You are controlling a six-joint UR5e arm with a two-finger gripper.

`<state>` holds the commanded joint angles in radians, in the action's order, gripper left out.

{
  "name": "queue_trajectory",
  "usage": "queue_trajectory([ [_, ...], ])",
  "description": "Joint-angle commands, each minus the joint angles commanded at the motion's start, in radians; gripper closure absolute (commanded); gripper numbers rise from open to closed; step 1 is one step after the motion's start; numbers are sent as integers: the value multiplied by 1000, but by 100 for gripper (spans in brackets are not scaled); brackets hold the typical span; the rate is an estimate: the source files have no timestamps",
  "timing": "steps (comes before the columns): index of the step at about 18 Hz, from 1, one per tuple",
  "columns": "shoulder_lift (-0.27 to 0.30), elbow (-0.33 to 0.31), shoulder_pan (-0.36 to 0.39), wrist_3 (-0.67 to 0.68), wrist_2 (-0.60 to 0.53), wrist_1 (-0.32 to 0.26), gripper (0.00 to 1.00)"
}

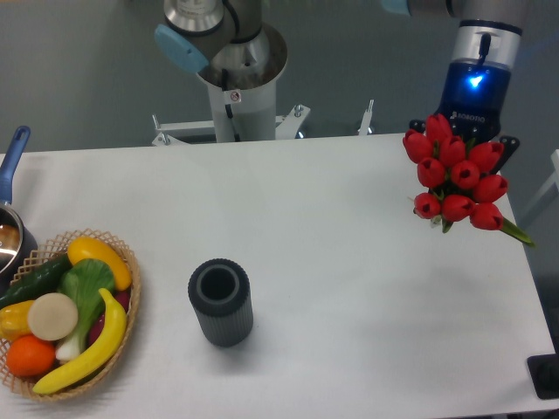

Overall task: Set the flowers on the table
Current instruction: 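Lift the red tulip bunch held in the gripper slightly upward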

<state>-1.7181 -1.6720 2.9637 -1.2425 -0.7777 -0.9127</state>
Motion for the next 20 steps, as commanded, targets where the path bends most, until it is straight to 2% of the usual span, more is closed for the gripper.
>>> queue_trajectory([
  [6,23,-9,-3,8,-15,-3,56],
  [9,54,-14,6,8,-128,-9,56],
  [13,75,-3,0,0,-190,-73,56],
  [16,94,-5,-11,-2,-300,-81,56],
  [20,97,-21,-44,0,-378,-121,56],
])
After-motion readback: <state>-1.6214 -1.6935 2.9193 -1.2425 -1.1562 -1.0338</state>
